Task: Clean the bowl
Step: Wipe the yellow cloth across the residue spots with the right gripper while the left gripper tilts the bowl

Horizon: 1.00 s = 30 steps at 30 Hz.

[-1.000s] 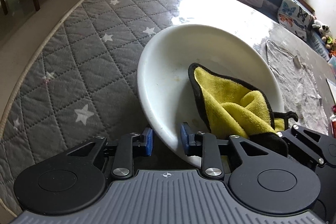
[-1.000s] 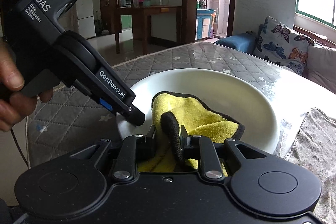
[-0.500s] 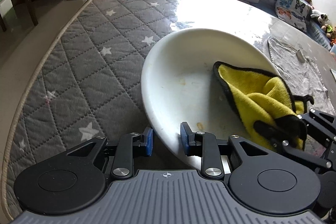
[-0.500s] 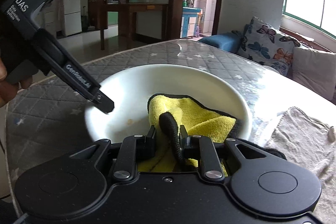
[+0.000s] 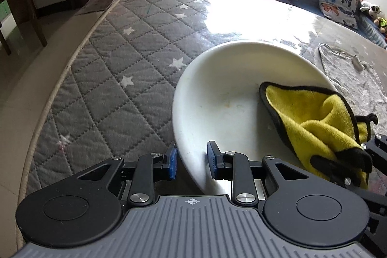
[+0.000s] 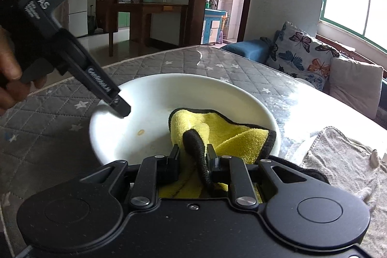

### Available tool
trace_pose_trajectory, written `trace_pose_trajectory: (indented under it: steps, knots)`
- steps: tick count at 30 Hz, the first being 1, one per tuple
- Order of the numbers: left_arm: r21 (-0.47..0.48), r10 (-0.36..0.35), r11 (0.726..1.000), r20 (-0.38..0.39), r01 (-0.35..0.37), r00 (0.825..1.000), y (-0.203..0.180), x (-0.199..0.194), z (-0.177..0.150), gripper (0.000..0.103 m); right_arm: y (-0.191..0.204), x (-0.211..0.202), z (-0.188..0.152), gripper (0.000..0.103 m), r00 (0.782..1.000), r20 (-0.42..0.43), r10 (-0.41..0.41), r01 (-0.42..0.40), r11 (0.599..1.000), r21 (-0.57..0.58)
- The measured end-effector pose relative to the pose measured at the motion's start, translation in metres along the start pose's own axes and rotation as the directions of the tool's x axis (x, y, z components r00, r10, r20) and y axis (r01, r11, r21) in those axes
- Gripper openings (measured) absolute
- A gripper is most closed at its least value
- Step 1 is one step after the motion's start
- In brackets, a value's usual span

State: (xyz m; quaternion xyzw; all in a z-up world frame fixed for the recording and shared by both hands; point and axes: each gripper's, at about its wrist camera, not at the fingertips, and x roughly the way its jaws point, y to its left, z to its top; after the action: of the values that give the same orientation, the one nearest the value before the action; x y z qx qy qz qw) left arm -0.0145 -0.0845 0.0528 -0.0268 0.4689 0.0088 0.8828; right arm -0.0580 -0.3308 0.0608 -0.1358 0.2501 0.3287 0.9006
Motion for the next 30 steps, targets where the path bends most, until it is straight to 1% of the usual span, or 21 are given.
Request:
trace_pose_trajectory:
  steps: [5, 12, 14, 18, 23, 28, 30]
  knots:
    - [0.003, 0.002, 1.000, -0.001, -0.002, 1.000, 0.000, 0.000, 0.002, 0.027, 0.004, 0.000, 0.001, 0.022, 1.000, 0.000, 0.018, -0.018, 1.000, 0.010]
    - [-0.010, -0.003, 1.000, -0.014, 0.003, 1.000, 0.000, -0.003, 0.000, 0.027, 0.015, 0.000, 0.004, 0.022, 0.998, 0.010, 0.065, -0.065, 0.998, 0.021]
    - [-0.014, -0.005, 1.000, -0.015, 0.005, 1.000, 0.000, -0.006, -0.002, 0.030, 0.018, 0.000, 0.005, 0.022, 0.997, 0.012, 0.071, -0.071, 0.997, 0.019]
    - [-0.024, -0.009, 1.000, -0.012, 0.009, 1.000, 0.001, -0.013, -0.006, 0.031, 0.019, 0.000, 0.005, 0.022, 0.997, 0.015, 0.077, -0.077, 0.997, 0.023]
    - [-0.057, -0.003, 0.998, -0.015, 0.002, 1.000, 0.000, -0.020, -0.013, 0.031, 0.021, 0.000, 0.007, 0.022, 0.996, 0.017, 0.084, -0.084, 0.996, 0.024]
    - [-0.110, -0.025, 0.994, -0.027, 0.022, 0.999, 0.002, -0.024, -0.021, 0.031, 0.023, -0.001, 0.007, 0.022, 0.995, 0.021, 0.093, -0.094, 0.995, 0.027]
    - [-0.117, -0.025, 0.993, -0.026, 0.022, 0.999, 0.001, -0.025, -0.023, 0.031, 0.024, -0.001, 0.008, 0.022, 0.995, 0.024, 0.099, -0.100, 0.995, 0.028]
